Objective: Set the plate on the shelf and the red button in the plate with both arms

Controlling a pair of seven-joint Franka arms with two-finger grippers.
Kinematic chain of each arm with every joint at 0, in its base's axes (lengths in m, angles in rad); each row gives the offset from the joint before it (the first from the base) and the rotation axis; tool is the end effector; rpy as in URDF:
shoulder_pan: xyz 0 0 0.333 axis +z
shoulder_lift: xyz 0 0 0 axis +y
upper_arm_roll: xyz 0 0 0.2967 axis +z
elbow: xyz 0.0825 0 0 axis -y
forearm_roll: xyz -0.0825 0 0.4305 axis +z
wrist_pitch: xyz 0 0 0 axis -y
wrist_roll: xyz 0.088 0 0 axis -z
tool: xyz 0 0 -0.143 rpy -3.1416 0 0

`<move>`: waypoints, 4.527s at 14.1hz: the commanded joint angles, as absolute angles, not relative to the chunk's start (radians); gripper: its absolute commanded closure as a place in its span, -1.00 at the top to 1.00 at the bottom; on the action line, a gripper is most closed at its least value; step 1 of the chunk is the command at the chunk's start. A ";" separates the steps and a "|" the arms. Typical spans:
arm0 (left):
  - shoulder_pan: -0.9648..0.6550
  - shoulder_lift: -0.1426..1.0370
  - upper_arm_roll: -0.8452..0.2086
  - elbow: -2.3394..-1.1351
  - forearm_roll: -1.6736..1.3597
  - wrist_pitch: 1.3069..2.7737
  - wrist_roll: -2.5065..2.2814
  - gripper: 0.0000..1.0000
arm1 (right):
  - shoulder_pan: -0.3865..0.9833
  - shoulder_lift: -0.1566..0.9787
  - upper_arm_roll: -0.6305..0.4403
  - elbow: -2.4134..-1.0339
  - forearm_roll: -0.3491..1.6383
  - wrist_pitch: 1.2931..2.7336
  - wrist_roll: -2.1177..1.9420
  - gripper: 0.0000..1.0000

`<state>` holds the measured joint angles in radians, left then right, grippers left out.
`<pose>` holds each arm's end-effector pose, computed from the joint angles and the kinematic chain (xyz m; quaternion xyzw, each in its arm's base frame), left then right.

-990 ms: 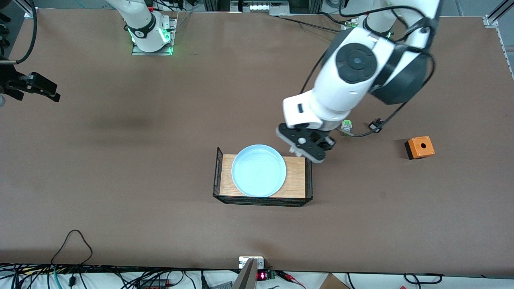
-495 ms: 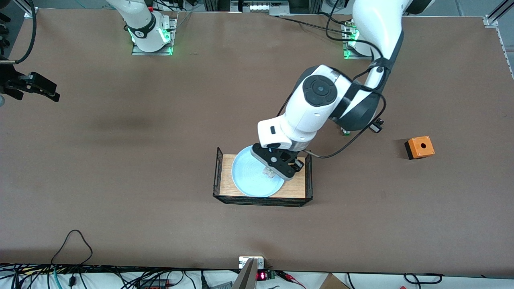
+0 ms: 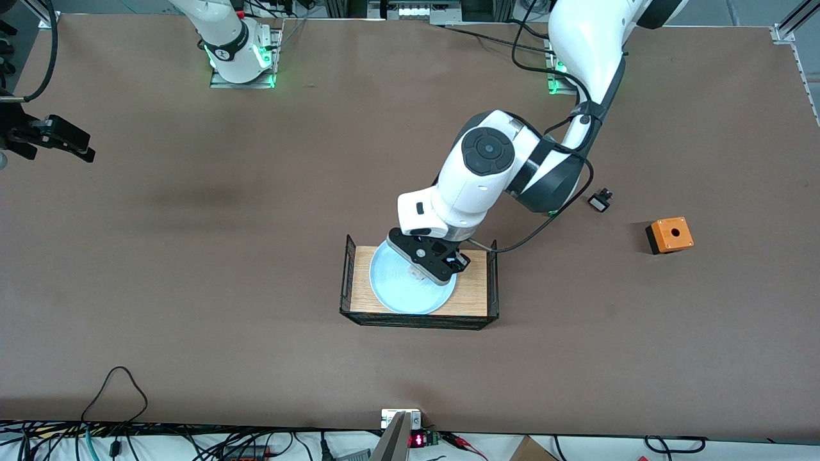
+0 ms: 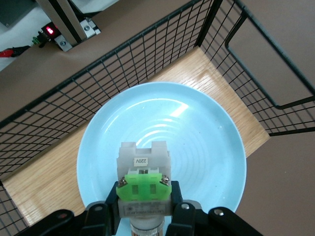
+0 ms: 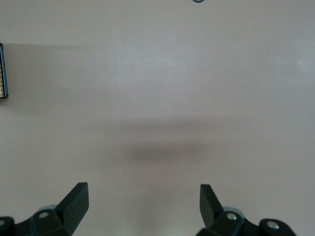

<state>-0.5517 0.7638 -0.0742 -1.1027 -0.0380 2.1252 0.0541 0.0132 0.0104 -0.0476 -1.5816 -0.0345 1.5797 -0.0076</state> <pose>0.6745 -0.4705 0.3293 0.9409 -0.3102 0.1129 0.0763 0.6034 -0.0256 0.5582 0.9997 -0.0131 -0.0065 0.0174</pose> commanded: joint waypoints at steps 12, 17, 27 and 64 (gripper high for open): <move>-0.561 0.848 -0.055 -1.072 -0.044 2.192 0.052 -0.55 | 0.005 0.011 -0.051 -1.569 -0.025 1.569 -0.020 1.00; -0.554 0.828 -0.054 -1.065 -0.046 2.180 0.055 1.00 | 0.005 0.012 -0.051 -1.569 -0.025 1.569 -0.020 1.00; -0.437 0.638 -0.058 -1.074 -0.048 1.771 0.057 1.00 | 0.005 0.012 -0.051 -1.568 -0.026 1.574 -0.020 1.00; -0.072 -0.034 0.044 -1.712 -0.026 1.594 -0.087 1.00 | 0.008 0.009 -0.049 -1.563 -0.034 1.562 -0.023 1.00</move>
